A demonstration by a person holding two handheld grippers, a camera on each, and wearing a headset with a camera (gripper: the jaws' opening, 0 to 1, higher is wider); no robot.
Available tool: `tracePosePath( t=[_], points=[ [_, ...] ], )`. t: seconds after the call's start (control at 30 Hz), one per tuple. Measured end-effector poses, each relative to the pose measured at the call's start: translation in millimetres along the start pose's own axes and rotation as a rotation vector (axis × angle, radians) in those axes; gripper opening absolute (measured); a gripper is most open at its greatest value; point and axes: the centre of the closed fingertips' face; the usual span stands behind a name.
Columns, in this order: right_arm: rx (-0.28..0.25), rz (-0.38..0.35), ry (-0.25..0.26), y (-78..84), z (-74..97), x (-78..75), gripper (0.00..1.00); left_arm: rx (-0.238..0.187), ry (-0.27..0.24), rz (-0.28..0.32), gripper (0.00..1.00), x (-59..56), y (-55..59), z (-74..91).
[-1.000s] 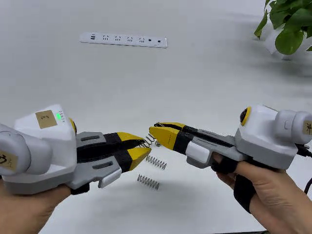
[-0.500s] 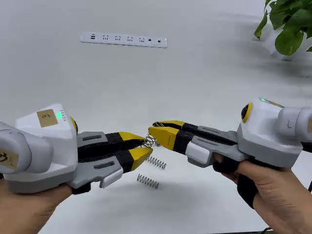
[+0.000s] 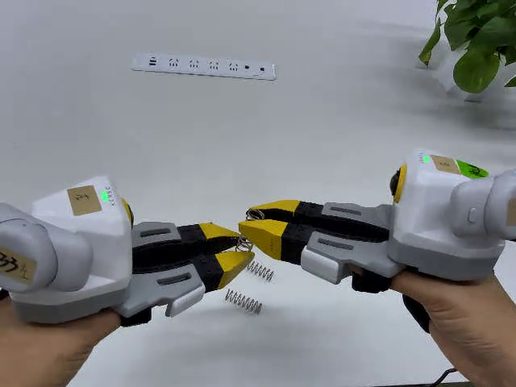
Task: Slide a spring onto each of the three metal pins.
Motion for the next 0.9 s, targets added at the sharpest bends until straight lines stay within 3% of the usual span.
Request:
tracePosePath(
  t=[0.23, 0.33, 0.43, 0.53, 0.67, 0.73, 0.77, 0.9],
  points=[
    [0.031, 0.022, -0.022, -0.6, 3.0, -1.6, 0.12, 0.001, 0.010, -0.012, 0.11, -0.6, -0.1, 0.2],
    [0.085, 0.041, -0.051, 0.8, 5.8, -1.5, 0.19, 0.006, 0.017, -0.017, 0.11, -1.4, 1.3, -0.1],
    [0.184, 0.137, -0.132, 1.1, 12.5, -0.2, 0.21, 0.012, 0.024, -0.023, 0.11, -1.9, 3.3, -0.2],
    [0.325, 0.257, -0.229, 0.7, 17.6, -0.6, 0.23, 0.018, 0.041, -0.035, 0.11, -4.4, 5.1, -0.8],
    [0.435, 0.322, -0.353, 0.3, 13.8, 7.9, 0.25, 0.028, 0.059, -0.054, 0.11, -6.6, 7.4, -1.1],
    [0.513, 0.364, -0.426, 6.1, 13.2, 12.0, 0.25, 0.034, 0.065, -0.065, 0.11, -6.9, 8.5, -0.8],
    [0.562, 0.406, -0.464, 11.9, 13.0, 7.0, 0.25, 0.036, 0.069, -0.071, 0.11, -7.3, 8.7, -0.6],
    [0.666, 0.473, -0.570, 24.0, 11.7, 13.3, 0.24, 0.047, 0.079, -0.084, 0.11, -9.1, 11.3, -0.3]
  ],
)
Point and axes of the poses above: the centre of the closed fingertips' face, and the gripper's own axes: z roughly backward along the fingers, x roughly to its left, y roughly out of its underside, and after that the axes turned 15 degrees about -x, right-handed
